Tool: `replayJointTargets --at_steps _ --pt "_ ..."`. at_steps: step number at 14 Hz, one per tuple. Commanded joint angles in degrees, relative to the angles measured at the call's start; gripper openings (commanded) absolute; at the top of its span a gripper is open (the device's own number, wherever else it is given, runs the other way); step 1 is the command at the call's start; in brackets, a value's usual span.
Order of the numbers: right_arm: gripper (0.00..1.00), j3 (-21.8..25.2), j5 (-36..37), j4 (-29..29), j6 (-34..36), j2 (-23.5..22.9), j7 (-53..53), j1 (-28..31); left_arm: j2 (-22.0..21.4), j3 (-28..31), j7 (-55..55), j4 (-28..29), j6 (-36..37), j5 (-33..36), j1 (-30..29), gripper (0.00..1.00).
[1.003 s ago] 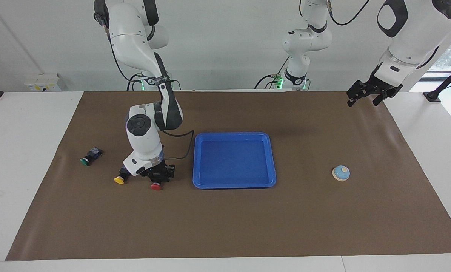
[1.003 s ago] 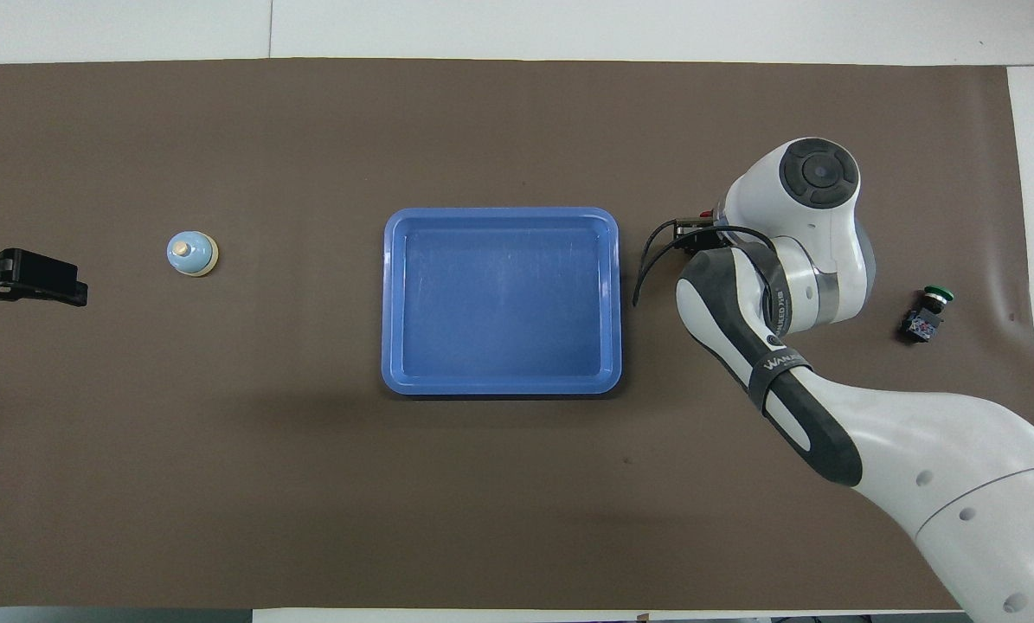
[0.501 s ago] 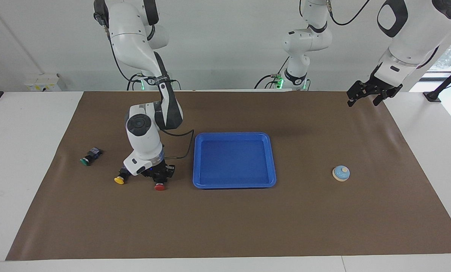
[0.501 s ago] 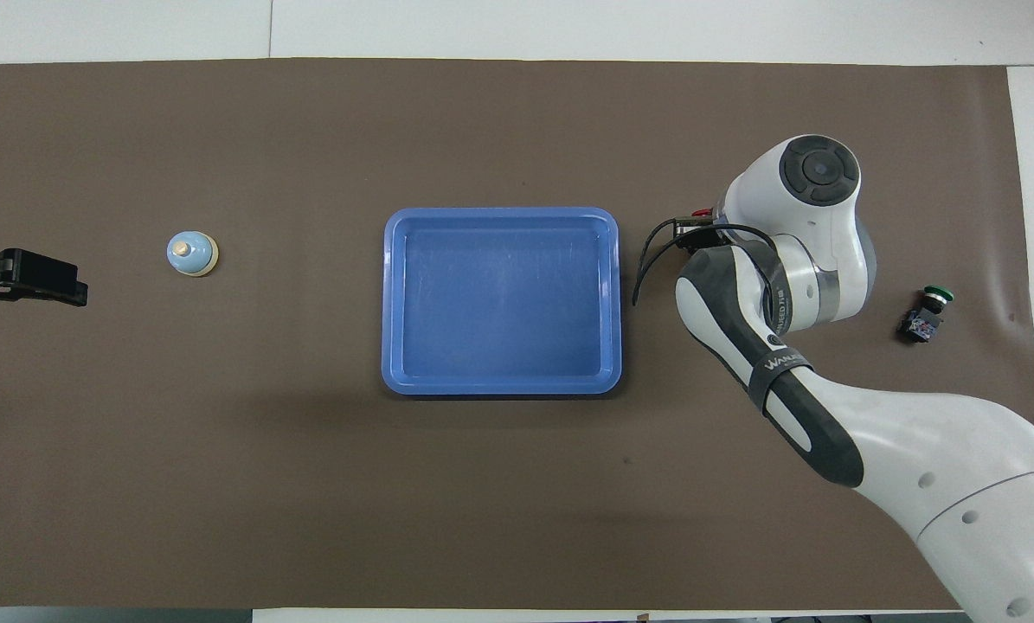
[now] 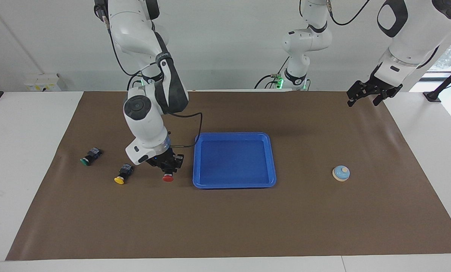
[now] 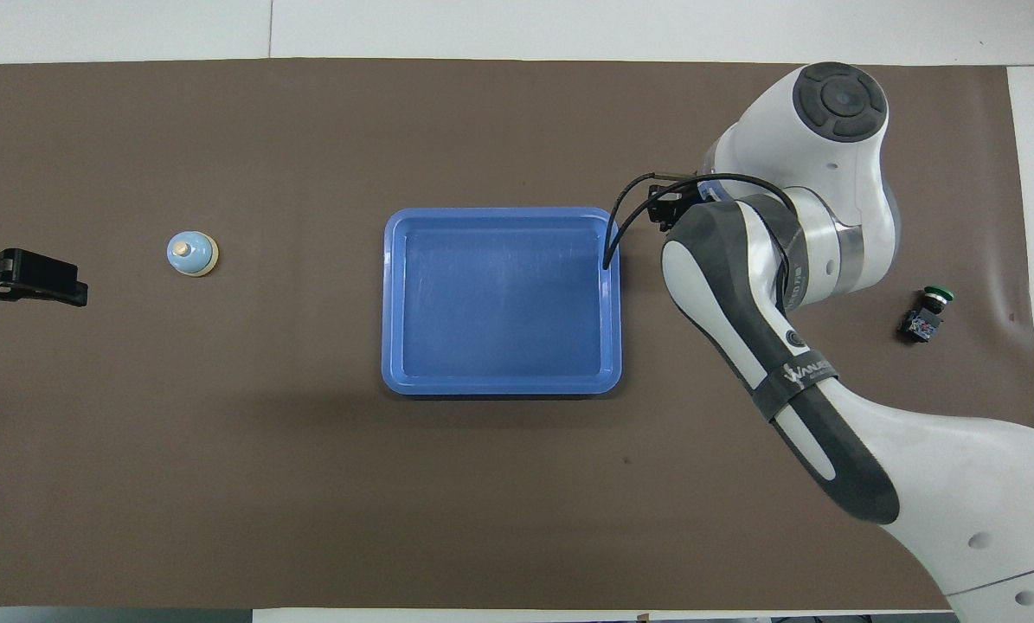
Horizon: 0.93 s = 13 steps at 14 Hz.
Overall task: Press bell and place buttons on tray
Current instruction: 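Carry the red button with the right gripper into the blue tray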
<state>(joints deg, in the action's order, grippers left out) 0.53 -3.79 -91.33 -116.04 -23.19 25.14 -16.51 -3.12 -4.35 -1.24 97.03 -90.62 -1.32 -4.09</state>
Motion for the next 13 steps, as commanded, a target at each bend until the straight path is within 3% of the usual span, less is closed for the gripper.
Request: replayJointTargets --at_steps 1,4,9,13 --pt "0.00 -0.5 -0.8 1.6 0.6 -0.5 8.7 -4.4 -0.3 0.0 0.0 -0.6 0.4 -0.1 0.0 1.00" --pt "0.00 -0.6 -0.8 0.4 -0.8 -0.5 10.5 -6.9 -0.3 0.1 0.0 -0.5 0.4 -0.1 0.0 1.00" --pt "0.00 -0.5 -1.5 -10.2 -14.7 -0.6 12.4 -11.5 -0.3 0.1 0.0 -0.5 0.4 -0.1 0.0 1.00" --pt "0.00 -0.6 -1.4 -14.6 -20.0 -0.7 12.3 -11.8 -0.3 0.1 0.0 -0.5 0.4 -0.1 0.0 1.00"
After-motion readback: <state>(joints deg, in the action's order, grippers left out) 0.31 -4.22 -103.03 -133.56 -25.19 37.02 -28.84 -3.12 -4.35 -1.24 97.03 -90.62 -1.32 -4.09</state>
